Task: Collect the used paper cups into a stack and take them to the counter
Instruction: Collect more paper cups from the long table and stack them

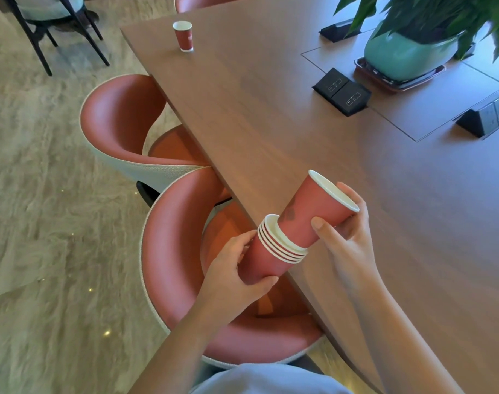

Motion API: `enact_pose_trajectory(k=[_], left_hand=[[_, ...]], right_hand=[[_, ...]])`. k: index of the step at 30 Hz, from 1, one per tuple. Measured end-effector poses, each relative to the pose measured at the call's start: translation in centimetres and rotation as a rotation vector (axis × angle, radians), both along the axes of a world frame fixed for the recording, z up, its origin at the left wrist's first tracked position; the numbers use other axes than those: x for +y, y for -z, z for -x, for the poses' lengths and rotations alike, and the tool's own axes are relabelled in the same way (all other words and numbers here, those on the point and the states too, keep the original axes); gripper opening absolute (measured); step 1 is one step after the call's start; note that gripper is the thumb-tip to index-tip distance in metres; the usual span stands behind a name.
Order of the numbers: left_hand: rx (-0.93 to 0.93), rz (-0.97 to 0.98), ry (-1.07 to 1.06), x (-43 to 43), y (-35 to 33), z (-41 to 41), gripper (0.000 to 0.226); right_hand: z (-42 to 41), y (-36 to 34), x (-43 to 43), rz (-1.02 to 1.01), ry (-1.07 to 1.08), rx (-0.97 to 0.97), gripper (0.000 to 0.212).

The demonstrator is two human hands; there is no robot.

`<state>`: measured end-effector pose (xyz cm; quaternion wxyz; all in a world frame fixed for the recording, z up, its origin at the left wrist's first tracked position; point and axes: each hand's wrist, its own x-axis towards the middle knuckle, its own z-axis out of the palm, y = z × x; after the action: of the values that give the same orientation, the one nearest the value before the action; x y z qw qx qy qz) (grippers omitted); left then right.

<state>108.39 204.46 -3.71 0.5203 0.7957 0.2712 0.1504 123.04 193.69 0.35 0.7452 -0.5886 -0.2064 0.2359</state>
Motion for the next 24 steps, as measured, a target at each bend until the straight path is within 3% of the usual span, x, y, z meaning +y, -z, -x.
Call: enact_pose_trajectory(k=[16,20,24], left_hand=[[-0.059,0.063,0.055,0.1,-1.1,0.6,0.067],[-0.051,0.086,0.055,-0.2,-1.1,0.7,0.066],[-0.053,0.075,0.042,-0.5,-1.2,0.7,0.065]], right_hand=[[1.5,0.7,-1.3,0.124,-0.254,0.045,0.055],[1.5,0.3,-1.5,0.194,-0.268,0.044,0.083],[1.2,0.5,-1.6,0.231,-0.253,0.061,0.090]])
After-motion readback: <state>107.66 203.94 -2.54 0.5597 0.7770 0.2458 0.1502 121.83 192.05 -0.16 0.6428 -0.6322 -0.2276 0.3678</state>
